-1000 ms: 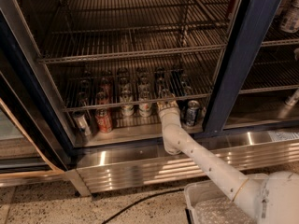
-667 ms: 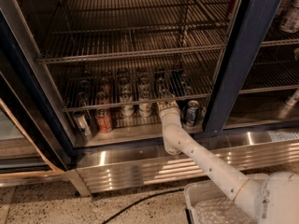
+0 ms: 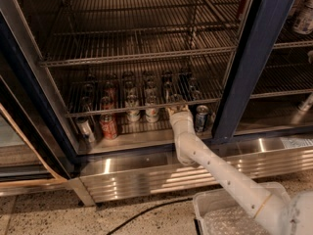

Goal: Pick redbull can from bottom shelf of fridge

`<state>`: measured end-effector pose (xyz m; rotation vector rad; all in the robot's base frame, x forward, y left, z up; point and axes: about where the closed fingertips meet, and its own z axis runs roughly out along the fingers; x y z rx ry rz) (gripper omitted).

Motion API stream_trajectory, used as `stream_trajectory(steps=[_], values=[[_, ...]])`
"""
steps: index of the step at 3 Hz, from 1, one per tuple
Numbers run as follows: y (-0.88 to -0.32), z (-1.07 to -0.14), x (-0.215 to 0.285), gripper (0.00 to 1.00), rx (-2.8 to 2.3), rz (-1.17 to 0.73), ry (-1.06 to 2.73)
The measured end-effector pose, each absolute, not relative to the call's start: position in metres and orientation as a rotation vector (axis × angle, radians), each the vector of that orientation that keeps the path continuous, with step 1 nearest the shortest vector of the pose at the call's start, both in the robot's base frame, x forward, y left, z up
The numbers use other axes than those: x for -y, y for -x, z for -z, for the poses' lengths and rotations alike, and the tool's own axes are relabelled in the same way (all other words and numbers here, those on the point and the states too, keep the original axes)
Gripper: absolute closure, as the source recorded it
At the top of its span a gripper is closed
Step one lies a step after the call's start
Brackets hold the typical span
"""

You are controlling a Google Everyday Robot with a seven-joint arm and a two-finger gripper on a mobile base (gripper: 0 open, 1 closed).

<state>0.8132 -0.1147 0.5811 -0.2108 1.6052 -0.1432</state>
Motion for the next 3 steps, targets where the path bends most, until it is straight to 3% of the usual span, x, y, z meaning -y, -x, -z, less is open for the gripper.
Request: stream_trajectory(steps=[3], values=[[-0.765,-0.606,0.098,1.0,-1.608,-0.059,0.276]])
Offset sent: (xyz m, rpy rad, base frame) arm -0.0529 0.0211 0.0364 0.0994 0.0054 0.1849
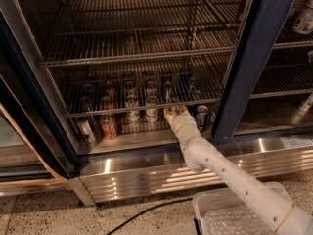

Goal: Pick redbull can from bottom shelf of fridge

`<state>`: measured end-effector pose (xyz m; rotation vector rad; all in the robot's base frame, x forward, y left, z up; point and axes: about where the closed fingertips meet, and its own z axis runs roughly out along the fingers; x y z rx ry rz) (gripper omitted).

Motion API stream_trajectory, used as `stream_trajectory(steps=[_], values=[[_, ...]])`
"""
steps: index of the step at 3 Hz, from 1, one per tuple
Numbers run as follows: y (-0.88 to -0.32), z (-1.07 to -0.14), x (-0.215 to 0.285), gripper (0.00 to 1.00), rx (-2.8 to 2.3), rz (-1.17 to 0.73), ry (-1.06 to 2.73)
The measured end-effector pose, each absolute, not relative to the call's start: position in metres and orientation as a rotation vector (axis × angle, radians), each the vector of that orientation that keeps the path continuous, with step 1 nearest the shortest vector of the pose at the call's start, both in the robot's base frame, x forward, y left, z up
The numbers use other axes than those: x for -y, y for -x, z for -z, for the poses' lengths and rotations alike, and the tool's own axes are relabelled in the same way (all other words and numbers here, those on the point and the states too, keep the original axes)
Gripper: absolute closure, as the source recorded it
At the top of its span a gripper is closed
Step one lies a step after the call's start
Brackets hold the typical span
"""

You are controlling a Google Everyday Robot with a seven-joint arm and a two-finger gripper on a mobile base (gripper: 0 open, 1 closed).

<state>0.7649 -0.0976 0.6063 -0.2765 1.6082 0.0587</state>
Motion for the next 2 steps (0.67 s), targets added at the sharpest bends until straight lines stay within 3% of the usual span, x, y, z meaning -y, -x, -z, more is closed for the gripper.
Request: stream_trajectory(steps=[2], values=[[-0.733,-0.586,0.089,1.0,-1.684,-0.186,0.321]])
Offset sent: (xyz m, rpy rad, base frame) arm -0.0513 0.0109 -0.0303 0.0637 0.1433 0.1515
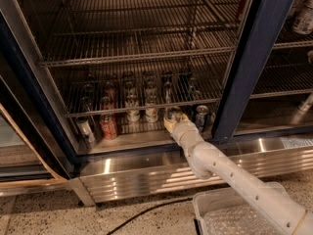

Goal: Pick redbull can from bottom shelf of fridge

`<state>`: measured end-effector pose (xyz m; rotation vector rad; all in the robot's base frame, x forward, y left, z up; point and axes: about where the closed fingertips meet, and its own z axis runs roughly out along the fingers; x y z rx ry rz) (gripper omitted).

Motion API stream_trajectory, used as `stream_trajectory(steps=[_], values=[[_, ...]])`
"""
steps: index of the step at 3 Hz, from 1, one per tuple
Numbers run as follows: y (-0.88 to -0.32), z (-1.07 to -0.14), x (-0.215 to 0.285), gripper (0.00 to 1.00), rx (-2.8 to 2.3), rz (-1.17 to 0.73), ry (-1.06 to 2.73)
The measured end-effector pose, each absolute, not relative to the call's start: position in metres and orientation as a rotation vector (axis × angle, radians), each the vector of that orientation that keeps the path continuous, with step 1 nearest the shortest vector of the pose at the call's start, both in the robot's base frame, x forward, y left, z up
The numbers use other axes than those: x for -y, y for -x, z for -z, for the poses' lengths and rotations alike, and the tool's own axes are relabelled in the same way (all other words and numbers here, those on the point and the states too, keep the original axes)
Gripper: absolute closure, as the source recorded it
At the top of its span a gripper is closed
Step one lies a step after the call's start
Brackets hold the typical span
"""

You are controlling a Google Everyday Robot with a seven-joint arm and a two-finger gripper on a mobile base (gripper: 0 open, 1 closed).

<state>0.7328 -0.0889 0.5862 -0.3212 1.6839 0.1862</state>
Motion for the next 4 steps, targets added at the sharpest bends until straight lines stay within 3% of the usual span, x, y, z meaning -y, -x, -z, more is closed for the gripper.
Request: stream_trajectory(steps=[4], values=[[-0.681,-0.642,0.092,1.0,-1.53,-0.334,0.748]])
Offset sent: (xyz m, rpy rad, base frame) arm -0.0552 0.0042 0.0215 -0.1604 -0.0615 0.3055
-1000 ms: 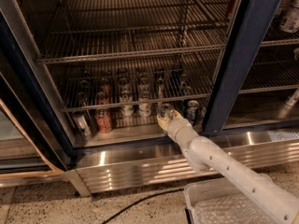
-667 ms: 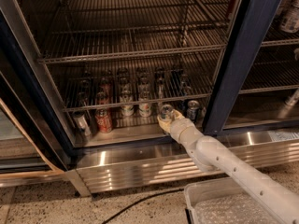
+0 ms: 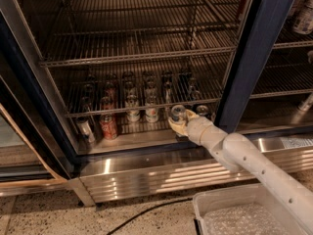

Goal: Pick redbull can from bottom shelf of fridge

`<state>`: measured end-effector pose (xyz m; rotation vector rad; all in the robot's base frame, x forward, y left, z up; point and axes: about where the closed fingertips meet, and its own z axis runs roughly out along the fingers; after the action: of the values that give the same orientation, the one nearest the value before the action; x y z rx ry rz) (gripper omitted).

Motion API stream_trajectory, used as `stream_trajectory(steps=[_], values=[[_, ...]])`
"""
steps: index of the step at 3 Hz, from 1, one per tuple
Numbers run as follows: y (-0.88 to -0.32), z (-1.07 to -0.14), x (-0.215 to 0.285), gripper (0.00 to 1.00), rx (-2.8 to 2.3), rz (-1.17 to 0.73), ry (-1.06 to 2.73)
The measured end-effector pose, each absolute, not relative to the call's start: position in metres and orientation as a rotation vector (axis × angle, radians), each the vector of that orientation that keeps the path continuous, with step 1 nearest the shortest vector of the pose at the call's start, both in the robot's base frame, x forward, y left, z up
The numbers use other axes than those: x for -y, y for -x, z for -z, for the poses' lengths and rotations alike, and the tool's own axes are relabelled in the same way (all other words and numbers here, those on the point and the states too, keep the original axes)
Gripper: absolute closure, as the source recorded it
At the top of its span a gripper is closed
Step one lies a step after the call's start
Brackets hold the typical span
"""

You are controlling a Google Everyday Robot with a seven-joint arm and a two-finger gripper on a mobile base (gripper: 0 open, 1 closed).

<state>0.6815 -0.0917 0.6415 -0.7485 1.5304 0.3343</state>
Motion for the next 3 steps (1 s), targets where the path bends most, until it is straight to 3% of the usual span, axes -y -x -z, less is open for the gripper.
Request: stream_trajectory(steps=[3], values=[[-0.652,-0.688,0.088,1.0,-1.443,-0.542,0.887]])
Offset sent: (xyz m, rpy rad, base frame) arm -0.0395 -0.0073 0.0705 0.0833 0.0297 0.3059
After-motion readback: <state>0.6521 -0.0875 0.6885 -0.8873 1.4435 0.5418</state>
